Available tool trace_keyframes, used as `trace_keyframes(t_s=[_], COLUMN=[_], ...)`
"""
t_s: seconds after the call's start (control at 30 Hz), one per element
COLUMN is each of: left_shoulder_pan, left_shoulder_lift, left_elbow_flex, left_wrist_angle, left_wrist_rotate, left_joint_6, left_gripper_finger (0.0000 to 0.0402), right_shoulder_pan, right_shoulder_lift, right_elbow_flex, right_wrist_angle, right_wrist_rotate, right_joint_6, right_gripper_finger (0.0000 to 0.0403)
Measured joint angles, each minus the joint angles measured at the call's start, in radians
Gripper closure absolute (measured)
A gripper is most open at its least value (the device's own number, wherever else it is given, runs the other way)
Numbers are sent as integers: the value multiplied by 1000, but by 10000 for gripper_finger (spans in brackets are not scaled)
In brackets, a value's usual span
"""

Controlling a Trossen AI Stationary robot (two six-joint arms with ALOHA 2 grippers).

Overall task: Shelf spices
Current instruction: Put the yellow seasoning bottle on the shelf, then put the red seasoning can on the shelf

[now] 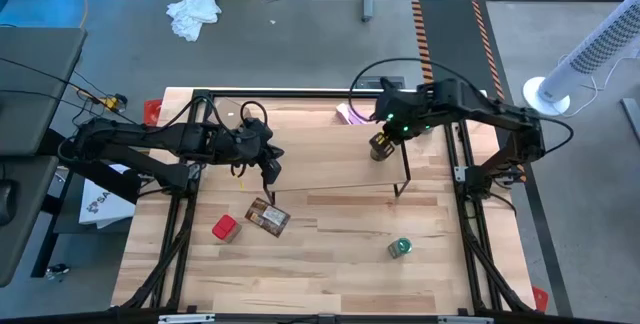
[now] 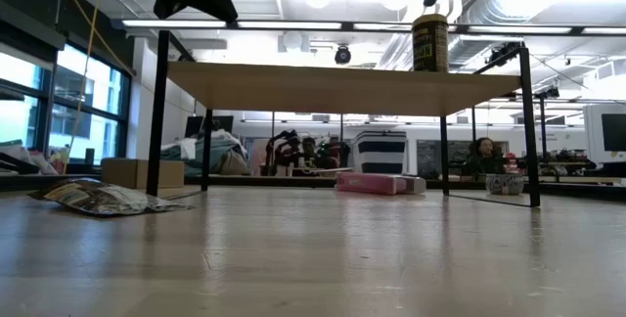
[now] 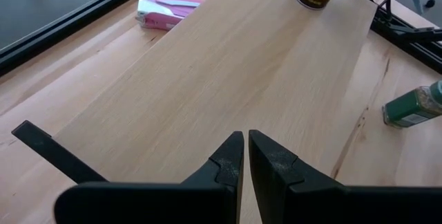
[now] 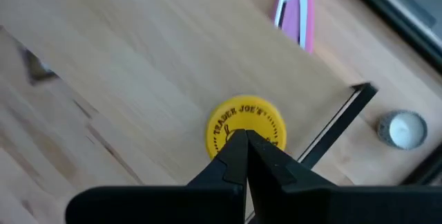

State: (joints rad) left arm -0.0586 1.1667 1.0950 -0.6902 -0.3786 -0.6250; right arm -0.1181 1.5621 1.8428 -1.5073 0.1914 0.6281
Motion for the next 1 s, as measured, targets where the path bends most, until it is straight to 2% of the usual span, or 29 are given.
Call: trace_keyframes(t_s=[0.6, 0.9, 1.0], left_shoulder_pan=[0, 0, 0], left_shoulder_lift=[0, 0, 0], left_elbow_flex=[0, 0, 0], left_wrist_angle=[-2, -2, -1], left_wrist_rotate=[0, -1, -1], left_joint_6=[-19, 2, 26], left_gripper_finger=[380, 380, 380], right_shoulder_pan=[-1, -19, 6], right_shoulder_lift=[38, 3, 3], right_elbow_flex=[-44, 155, 221], right_wrist_angle=[11, -36, -27], right_wrist_rotate=[-7, 13, -61], right_joint_6=[-57, -86, -194], right_gripper_finger=[403, 403, 403])
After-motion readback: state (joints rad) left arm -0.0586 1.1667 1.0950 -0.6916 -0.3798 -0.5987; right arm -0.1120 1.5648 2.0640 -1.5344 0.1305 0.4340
